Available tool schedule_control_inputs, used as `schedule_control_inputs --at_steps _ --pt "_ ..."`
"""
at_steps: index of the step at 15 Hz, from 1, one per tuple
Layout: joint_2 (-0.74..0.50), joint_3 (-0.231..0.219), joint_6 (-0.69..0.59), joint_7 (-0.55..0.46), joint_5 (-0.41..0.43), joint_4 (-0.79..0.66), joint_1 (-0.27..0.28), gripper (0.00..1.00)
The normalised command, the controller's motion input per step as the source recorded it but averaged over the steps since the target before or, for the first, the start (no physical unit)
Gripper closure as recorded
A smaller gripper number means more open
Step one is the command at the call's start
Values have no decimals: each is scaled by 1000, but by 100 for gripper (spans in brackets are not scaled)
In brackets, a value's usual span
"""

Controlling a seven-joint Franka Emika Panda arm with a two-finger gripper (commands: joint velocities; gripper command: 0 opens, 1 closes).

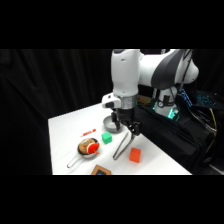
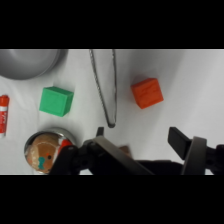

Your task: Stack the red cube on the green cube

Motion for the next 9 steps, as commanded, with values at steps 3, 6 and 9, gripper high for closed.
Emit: schedule_control_inputs --at_steps 3,6,9 --pt "-122 71 378 -393 -3 -330 18 0" --pt "-73 65 363 -366 45 -259 10 0" --pt "5 66 330 -333 64 -178 12 0"
